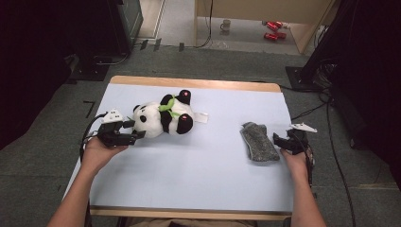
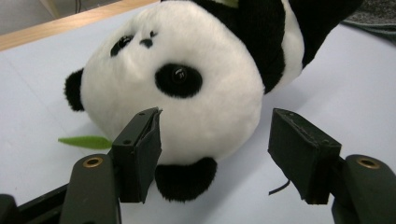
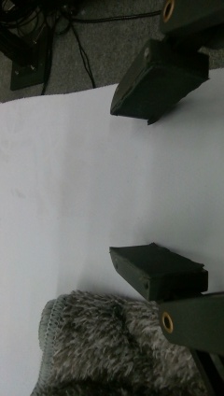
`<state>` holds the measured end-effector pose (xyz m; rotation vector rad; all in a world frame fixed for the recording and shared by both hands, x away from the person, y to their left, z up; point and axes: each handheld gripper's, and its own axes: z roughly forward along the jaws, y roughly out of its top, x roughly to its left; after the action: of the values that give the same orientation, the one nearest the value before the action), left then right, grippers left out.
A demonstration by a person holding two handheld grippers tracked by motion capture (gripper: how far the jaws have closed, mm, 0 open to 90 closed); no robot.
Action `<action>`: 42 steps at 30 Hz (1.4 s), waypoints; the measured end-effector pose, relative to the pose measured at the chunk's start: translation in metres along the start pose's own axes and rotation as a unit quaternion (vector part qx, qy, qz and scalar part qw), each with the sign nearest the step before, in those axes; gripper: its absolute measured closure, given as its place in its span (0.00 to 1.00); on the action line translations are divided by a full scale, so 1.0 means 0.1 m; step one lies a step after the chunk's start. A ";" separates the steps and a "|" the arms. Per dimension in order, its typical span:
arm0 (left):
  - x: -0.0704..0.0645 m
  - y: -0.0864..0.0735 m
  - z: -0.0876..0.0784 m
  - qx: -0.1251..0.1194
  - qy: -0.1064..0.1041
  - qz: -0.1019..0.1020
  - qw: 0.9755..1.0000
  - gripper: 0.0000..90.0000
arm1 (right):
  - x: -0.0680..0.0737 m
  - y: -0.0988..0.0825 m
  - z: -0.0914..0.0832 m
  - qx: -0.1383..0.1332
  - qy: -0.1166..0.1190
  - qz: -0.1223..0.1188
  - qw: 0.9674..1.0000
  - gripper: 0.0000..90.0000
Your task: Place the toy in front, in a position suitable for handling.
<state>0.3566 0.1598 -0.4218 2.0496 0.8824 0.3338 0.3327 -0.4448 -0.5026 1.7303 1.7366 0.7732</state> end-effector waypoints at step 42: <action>-0.10 0.65 0.51 -0.018 -0.047 0.015 0.999 0.35 | -0.01 0.01 0.01 0.008 -0.015 0.016 1.000 0.16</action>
<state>0.4060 0.0969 -0.3996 2.0298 0.7848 0.2647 0.3343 -0.4460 -0.5032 1.7759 1.7043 0.7450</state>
